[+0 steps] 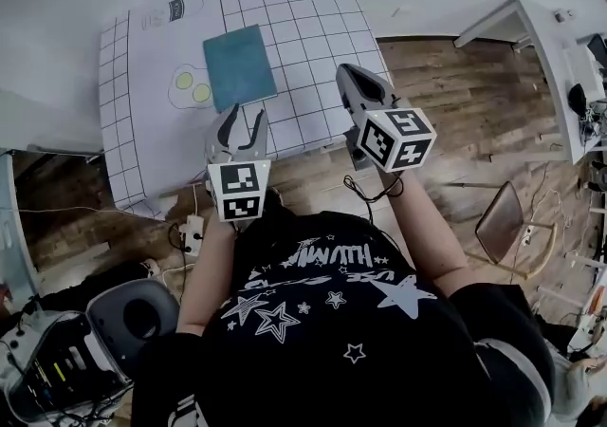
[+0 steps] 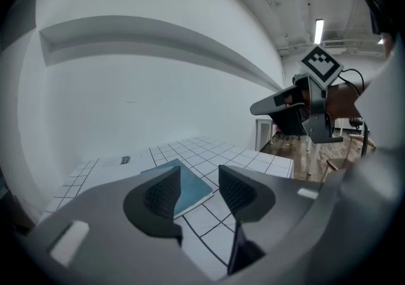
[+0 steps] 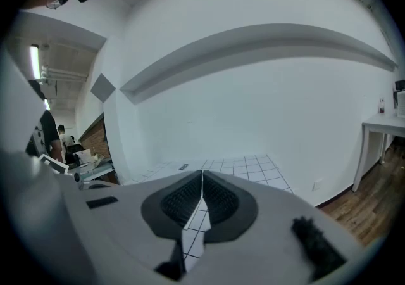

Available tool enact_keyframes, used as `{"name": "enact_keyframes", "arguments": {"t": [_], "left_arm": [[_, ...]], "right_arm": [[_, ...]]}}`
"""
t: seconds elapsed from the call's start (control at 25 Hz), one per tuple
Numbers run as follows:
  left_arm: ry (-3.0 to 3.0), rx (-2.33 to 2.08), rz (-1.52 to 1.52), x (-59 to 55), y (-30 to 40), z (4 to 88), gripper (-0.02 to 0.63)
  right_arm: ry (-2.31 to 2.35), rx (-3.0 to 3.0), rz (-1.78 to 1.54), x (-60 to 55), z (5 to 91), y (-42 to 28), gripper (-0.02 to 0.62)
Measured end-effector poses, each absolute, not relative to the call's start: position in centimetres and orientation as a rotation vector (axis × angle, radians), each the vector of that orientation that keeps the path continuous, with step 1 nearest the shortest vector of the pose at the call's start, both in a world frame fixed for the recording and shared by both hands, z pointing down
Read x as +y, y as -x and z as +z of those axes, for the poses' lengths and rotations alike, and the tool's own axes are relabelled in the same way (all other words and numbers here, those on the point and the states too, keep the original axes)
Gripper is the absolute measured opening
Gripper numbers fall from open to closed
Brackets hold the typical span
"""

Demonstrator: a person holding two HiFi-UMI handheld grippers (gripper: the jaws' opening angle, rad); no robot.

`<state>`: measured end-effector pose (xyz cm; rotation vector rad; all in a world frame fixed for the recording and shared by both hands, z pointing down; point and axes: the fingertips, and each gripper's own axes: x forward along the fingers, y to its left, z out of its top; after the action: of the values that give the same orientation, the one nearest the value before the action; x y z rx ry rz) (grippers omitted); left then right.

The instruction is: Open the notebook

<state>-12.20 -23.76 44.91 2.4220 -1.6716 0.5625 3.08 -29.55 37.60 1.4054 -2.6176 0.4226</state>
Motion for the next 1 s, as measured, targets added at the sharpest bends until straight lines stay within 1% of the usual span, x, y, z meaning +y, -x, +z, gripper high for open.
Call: {"name": "enact_keyframes", "arguments": {"t": [0.04,0.2,0.36,0.44,0.72,1.0], "left_arm": [[-2.433,-1.656,0.589,-24.3,12.2,45.6,0.214],[-2.487,-1.595,0.759,-25.9,11.5,48.0,0.299],[-2.534,-1.528,0.900,-27.1,9.8,49.8,0.359],[-2.538,-1.535,0.972,-27.9,9.2,50.5,0.364],[-2.467,-1.618,1.385,-30.9,8.3,53.7,0.364],[-2.302,-1.698,1.626,-32.7,8.5,55.2,0.360]], "right_arm": [[-1.414,-2.607,0.414,-29.9,37.7,-2.8,0.017],[-1.451,-2.559,0.377,-30.8,38.3,-2.6,0.017],[-1.460,-2.534,0.449,-31.2,39.7,-3.5,0.017],[-1.467,-2.523,0.464,-31.9,40.2,-4.3,0.017],[-1.393,-2.539,0.493,-35.8,41.7,-6.1,0.017],[-1.296,-2.579,0.561,-39.8,43.0,-7.3,0.017]]}}
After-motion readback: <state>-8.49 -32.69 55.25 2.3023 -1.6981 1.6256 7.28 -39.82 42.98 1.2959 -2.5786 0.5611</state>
